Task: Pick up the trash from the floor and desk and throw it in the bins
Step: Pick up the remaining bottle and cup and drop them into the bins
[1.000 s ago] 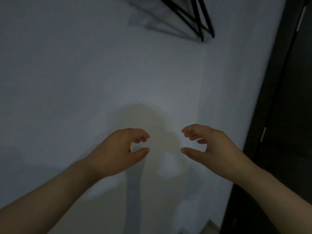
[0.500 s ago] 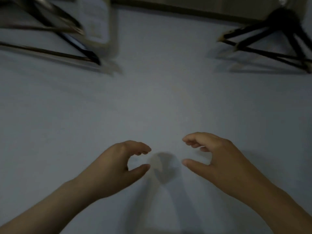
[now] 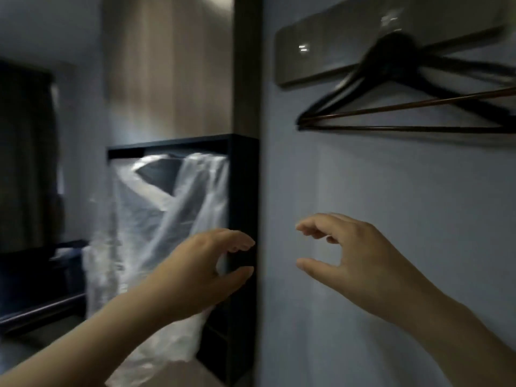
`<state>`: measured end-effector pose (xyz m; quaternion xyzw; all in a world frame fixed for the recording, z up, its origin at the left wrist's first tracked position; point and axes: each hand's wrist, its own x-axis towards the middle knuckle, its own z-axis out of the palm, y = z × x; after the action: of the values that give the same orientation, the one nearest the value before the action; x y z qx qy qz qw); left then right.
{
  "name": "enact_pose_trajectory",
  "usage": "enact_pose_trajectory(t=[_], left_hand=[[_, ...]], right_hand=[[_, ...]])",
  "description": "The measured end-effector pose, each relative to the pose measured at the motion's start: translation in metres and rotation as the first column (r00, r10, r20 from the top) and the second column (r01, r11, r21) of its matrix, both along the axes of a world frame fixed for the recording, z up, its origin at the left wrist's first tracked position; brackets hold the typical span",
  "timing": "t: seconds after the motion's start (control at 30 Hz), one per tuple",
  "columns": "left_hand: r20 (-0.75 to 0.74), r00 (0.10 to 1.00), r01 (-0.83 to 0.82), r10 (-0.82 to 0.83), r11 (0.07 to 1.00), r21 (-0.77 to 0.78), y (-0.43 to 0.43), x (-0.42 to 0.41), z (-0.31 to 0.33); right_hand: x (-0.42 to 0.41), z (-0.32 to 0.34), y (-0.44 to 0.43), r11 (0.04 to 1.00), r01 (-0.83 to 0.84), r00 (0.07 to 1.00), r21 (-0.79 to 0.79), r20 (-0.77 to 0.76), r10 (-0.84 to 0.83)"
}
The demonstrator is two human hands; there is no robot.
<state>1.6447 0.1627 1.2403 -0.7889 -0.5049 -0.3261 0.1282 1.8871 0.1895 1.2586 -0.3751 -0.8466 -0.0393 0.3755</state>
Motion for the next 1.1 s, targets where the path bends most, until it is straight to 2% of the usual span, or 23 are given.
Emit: enact_pose_trajectory(t=[0.1,0.23,0.47,0.77,1.1], left_hand=[[0.013,0.989,-0.148,0.148,0.989,0.006,-0.035,-0.101,-0.008],[0.058,0.955,-0.286,0.292,0.954,-0.092,-0.080,-0.214,-0.026],[0.050,0.820,-0.555,0.569,0.815,-0.166,-0.120,-0.352,-0.059],[0.104,0.688,-0.701,0.718,0.695,-0.159,-0.089,-0.461,-0.073],[0.135,0.624,-0.748,0.770,0.638,-0.184,-0.004,-0.594,-0.079]], right_hand=[[-0.107,-0.009,0.005,0.985,-0.174,0.985,-0.015,0.004,0.174],[-0.240,-0.023,0.010,0.937,-0.346,0.938,-0.050,0.019,0.347],[-0.413,-0.050,0.019,0.822,-0.563,0.813,-0.090,0.115,0.570],[-0.550,-0.071,0.089,0.727,-0.675,0.710,-0.127,0.159,0.686],[-0.700,-0.081,0.185,0.655,-0.730,0.635,-0.194,0.158,0.756]])
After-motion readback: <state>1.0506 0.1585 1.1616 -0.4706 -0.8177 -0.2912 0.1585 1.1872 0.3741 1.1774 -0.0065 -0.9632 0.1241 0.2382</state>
